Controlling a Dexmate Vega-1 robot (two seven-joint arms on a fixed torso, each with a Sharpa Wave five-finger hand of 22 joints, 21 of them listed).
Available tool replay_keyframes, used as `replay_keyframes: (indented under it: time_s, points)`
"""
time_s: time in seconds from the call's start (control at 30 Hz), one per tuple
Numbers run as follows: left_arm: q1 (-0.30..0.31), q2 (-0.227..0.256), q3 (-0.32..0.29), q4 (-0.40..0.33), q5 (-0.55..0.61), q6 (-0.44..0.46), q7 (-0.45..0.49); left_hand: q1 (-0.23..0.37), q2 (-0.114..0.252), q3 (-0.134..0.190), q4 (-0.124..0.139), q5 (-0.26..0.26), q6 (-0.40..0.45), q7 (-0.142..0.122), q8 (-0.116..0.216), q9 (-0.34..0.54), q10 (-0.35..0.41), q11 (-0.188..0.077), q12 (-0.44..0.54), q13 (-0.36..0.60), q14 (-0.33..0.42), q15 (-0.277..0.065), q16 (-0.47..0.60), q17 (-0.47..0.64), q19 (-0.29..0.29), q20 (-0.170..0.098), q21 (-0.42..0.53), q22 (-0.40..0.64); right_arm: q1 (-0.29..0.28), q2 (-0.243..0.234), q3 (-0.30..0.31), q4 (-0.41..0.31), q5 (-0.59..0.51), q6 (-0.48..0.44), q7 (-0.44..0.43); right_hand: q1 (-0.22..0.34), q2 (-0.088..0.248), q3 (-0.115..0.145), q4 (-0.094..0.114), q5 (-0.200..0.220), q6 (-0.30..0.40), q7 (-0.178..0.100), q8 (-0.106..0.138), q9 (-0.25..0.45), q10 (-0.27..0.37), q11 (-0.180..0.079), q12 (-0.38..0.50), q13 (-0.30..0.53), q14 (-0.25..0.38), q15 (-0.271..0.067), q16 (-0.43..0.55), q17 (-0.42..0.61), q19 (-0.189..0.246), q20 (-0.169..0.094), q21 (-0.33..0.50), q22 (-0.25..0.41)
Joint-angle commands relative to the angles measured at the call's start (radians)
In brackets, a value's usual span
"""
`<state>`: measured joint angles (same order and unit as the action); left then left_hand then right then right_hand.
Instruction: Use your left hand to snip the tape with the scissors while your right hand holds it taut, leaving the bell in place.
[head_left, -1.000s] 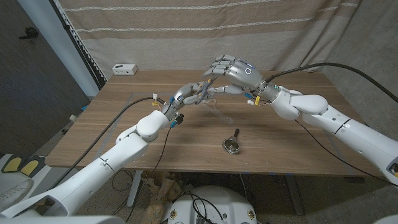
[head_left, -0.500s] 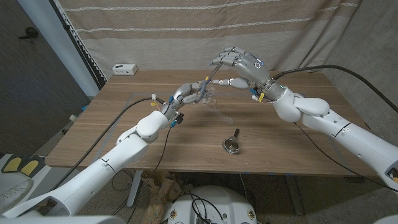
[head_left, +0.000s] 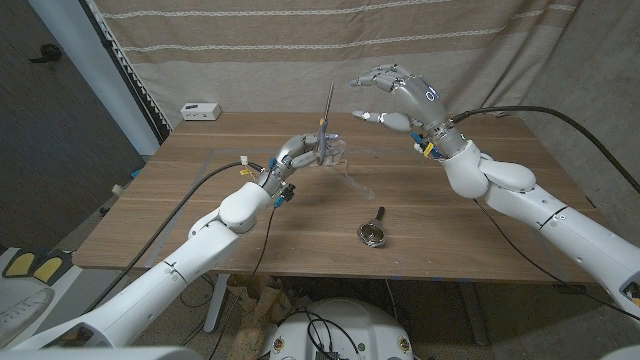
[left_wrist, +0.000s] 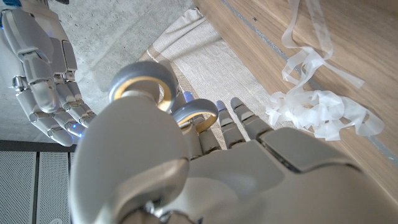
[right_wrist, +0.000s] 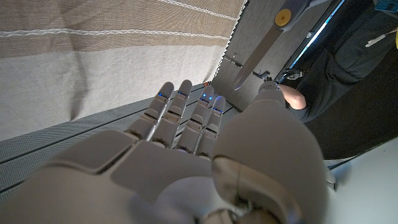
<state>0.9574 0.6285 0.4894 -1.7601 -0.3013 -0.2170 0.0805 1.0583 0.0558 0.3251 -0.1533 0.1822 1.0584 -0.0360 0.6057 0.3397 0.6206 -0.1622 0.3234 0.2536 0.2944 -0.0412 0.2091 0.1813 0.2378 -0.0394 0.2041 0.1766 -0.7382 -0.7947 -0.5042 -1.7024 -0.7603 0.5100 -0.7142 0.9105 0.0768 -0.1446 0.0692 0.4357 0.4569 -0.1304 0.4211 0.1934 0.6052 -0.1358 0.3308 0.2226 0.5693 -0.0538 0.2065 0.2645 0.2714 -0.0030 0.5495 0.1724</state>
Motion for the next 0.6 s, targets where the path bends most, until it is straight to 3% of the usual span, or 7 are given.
replay_keyframes:
  time_s: [0.03, 0.27, 0.37, 0.43, 0.6]
  points:
    - [0.008, 0.000, -0.007, -0.003, -0.022, -0.009, -0.009, -0.004, -0.006, 0.019, 0.001, -0.003, 0.000, -0.008, 0.019, 0.214, 0.145, -0.055, 0.006, -0.006, 0.037, -0.170, 0.007, 0.003, 0.016, -0.019, 0.005, 0.003, -0.026, 0.026, 0.036, -0.001, 0.056, -0.011, 0.043, -0.008, 0.000, -0.004, -0.004, 0.007, -0.009, 0.001, -0.007, 0.001, -0.006, -0.004, -0.004, 0.002, -0.009, -0.111, 0.000, -0.001, 0.001, 0.005, -0.002, 0.003]
    - [0.004, 0.004, -0.010, 0.006, -0.057, -0.023, -0.045, -0.017, 0.008, 0.044, 0.010, -0.004, -0.027, -0.030, 0.024, 0.220, 0.199, -0.057, 0.012, 0.005, 0.082, -0.171, 0.013, 0.009, 0.014, -0.013, 0.002, 0.004, -0.032, 0.038, 0.041, 0.009, 0.080, -0.027, 0.073, -0.010, 0.003, -0.003, -0.005, 0.011, -0.012, 0.002, -0.011, 0.002, -0.010, -0.002, -0.006, 0.001, -0.012, -0.107, 0.000, -0.004, 0.002, 0.005, -0.005, 0.003]
    - [0.001, 0.003, -0.009, 0.013, -0.075, -0.028, -0.062, -0.034, 0.020, 0.058, 0.019, 0.000, -0.054, -0.058, 0.022, 0.220, 0.205, -0.056, 0.010, 0.023, 0.095, -0.169, 0.017, 0.020, 0.007, 0.006, 0.000, 0.006, -0.035, 0.041, 0.042, 0.012, 0.091, -0.034, 0.088, -0.011, 0.005, -0.003, -0.006, 0.013, -0.015, 0.003, -0.015, 0.002, -0.016, -0.004, -0.009, 0.001, -0.018, -0.099, -0.001, -0.007, 0.001, 0.005, -0.008, 0.003]
    - [0.000, 0.003, -0.008, 0.016, -0.078, -0.029, -0.067, -0.050, 0.030, 0.070, 0.026, 0.005, -0.063, -0.084, 0.022, 0.213, 0.198, -0.055, 0.009, 0.044, 0.101, -0.170, 0.020, 0.032, 0.001, 0.015, -0.001, 0.007, -0.035, 0.040, 0.042, 0.013, 0.091, -0.040, 0.096, -0.012, 0.006, -0.003, -0.007, 0.015, -0.019, 0.004, -0.018, 0.002, -0.019, -0.005, -0.011, 0.001, -0.023, -0.096, -0.002, -0.009, -0.001, 0.008, -0.010, 0.003]
    - [-0.003, -0.005, -0.006, 0.031, -0.100, -0.044, -0.088, -0.075, 0.050, 0.089, 0.037, 0.012, -0.083, -0.093, 0.020, 0.210, 0.155, -0.053, 0.020, 0.096, 0.120, -0.168, 0.031, 0.062, -0.012, 0.030, -0.003, 0.008, -0.034, 0.044, 0.041, 0.016, 0.095, -0.052, 0.108, -0.015, 0.007, -0.004, -0.007, 0.018, -0.023, 0.004, -0.023, 0.003, -0.026, -0.008, -0.014, 0.001, -0.031, -0.089, -0.004, -0.013, -0.003, 0.011, -0.014, 0.004]
